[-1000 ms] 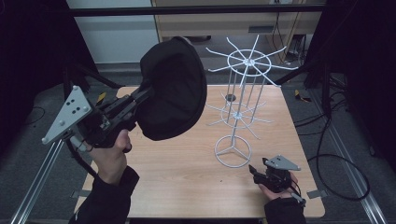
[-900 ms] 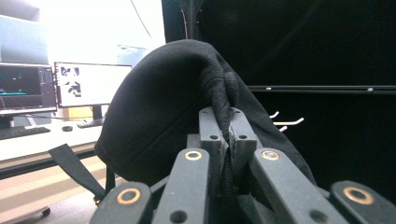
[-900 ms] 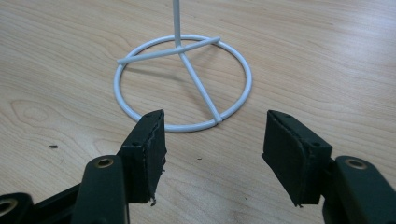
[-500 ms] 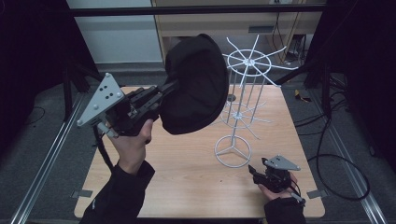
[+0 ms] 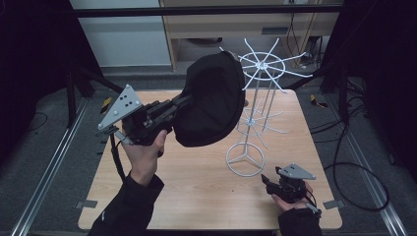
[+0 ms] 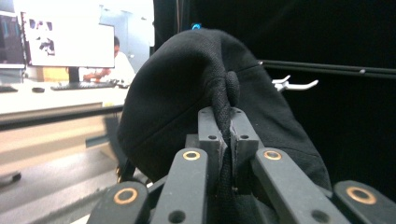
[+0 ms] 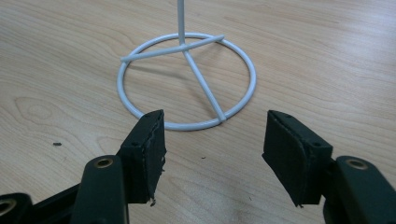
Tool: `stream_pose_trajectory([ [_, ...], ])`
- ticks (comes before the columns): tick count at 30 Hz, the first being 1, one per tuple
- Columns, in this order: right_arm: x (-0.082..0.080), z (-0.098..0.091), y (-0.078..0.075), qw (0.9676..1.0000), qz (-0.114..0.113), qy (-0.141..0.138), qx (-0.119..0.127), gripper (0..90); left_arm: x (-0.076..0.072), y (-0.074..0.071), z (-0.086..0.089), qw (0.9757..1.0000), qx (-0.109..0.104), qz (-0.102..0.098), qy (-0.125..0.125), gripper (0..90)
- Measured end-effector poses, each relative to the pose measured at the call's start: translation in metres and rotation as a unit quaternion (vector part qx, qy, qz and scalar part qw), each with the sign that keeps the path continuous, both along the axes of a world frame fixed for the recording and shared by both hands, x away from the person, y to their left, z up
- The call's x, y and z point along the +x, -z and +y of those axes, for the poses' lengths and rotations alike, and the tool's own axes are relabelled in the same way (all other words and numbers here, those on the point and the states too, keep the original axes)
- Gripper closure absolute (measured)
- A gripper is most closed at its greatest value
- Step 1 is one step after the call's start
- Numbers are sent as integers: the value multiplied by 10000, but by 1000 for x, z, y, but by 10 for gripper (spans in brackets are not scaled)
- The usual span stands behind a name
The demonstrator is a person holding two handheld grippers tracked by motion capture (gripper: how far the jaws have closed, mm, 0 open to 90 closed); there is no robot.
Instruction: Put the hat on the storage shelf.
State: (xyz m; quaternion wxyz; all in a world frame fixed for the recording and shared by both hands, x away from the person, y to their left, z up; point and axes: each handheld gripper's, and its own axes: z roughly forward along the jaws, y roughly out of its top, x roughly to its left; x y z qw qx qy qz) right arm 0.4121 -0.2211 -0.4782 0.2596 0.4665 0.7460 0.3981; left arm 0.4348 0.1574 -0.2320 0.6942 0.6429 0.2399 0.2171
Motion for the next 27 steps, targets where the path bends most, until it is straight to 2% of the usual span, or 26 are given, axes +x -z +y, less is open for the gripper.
stream_pose_trajectory([
  [7, 0, 0, 0, 10000, 34, 12, -15, 385, 7, 21, 0, 9994, 160, 302, -43, 837],
  [16, 0, 1, 1, 10000, 43, 4, -10, 382, 17, 42, -9, 9973, 465, 566, -103, 824],
  [22, 0, 1, 1, 10000, 48, -8, -20, 381, 22, 51, -13, 9961, 548, 680, -138, 820],
  [27, 0, 1, 1, 10000, 53, -12, -23, 379, 23, 55, -13, 9955, 616, 698, -197, 792],
])
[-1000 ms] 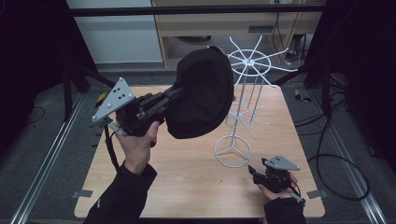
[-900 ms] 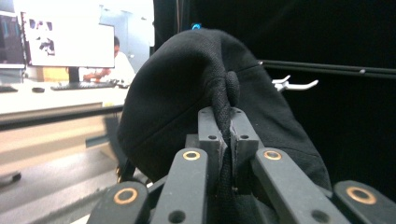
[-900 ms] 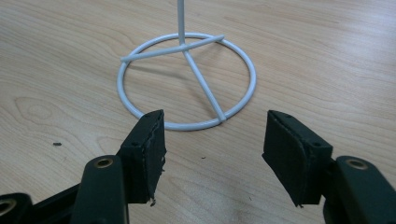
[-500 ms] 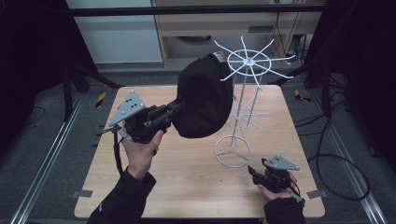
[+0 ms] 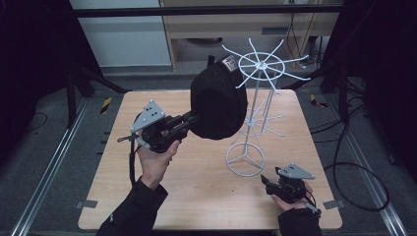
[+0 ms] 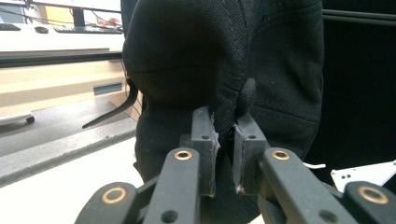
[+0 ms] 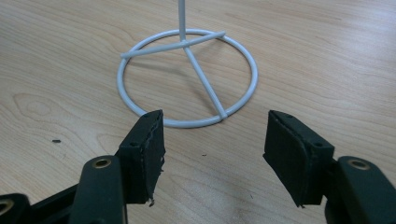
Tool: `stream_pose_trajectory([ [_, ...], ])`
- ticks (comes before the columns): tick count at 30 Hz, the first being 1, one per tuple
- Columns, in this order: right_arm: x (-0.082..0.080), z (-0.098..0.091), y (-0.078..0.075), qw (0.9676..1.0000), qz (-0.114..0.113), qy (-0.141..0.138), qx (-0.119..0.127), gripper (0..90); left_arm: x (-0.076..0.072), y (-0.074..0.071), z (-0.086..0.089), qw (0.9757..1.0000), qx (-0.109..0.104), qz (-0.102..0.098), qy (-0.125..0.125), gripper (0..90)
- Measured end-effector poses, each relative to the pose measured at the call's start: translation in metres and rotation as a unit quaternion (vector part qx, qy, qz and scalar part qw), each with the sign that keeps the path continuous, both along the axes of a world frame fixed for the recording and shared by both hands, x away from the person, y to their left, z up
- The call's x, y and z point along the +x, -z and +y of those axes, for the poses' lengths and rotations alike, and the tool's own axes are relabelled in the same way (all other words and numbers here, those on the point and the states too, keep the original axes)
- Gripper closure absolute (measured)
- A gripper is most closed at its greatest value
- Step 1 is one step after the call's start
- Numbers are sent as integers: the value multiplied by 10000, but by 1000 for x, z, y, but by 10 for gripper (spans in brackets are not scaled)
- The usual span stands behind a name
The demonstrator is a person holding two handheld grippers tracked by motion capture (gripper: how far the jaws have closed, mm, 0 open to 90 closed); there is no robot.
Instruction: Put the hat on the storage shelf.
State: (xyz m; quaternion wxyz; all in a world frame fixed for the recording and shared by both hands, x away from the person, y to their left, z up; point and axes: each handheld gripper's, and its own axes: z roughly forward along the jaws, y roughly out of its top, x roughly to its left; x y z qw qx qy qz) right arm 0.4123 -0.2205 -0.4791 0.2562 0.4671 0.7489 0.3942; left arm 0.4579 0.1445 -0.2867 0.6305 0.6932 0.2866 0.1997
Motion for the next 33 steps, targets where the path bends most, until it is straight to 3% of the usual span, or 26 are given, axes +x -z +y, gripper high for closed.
stream_pose_trajectory([
  [7, 0, 0, 0, 10000, 2, 2, 2, 378, -3, 5, 8, 9999, 35, -74, -79, 643],
  [14, 0, 0, 0, 10000, 14, 27, 19, 374, -16, 17, 28, 9991, 195, -179, -331, 489],
  [20, 0, -1, 0, 10000, 15, 30, 16, 363, -23, 47, 51, 9965, 547, 1, -633, 435],
  [23, 0, -2, 0, 9999, 42, 69, 66, 351, -23, 67, 64, 9945, 664, 232, -775, 419],
  [29, 1, -6, 1, 9998, 28, 159, 94, 309, -25, 112, 92, 9876, 959, 689, -1035, 385],
  [33, 2, -9, 2, 9995, 126, 261, 140, 257, -26, 143, 113, 9768, 1274, 1141, -1291, 363],
])
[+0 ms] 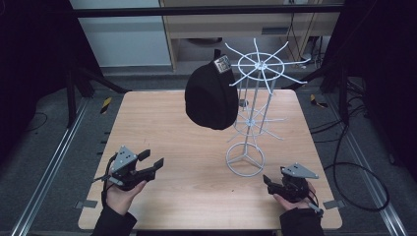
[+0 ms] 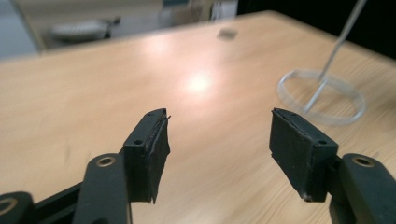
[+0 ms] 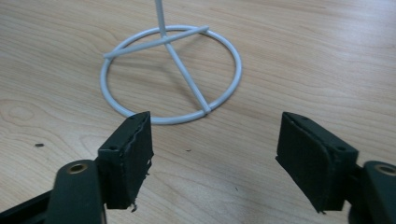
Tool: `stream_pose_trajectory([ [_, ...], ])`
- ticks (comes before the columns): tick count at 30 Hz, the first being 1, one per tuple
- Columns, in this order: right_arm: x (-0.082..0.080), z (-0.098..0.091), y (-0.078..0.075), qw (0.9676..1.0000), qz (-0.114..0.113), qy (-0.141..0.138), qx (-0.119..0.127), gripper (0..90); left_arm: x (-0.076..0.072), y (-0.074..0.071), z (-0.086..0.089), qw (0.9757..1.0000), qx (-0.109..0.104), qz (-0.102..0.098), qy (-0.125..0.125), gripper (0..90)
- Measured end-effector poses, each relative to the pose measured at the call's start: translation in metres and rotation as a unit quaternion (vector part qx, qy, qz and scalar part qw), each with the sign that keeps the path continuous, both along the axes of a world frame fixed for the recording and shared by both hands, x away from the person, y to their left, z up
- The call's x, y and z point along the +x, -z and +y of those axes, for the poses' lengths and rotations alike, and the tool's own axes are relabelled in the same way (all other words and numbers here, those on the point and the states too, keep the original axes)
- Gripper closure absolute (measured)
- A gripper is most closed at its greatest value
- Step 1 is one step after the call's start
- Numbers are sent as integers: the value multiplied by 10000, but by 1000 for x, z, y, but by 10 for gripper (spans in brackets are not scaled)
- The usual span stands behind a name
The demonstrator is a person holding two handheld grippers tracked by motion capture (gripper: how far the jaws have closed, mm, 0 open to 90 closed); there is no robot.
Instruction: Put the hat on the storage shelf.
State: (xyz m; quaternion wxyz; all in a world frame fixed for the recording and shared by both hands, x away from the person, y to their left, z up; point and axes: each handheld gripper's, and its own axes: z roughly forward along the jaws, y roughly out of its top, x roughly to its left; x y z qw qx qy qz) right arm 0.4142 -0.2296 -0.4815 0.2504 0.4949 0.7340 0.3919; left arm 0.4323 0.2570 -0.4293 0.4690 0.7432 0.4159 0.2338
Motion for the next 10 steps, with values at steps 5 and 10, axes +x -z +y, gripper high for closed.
stream_pose_trajectory([
  [5, 1, -6, 2, 9999, -14, 137, -57, 215, -1, 27, 24, 9986, 194, 345, -352, 326],
  [10, 1, -14, 2, 9996, 22, 283, 46, 194, -1, 41, 46, 9946, 345, 621, -753, 295],
])
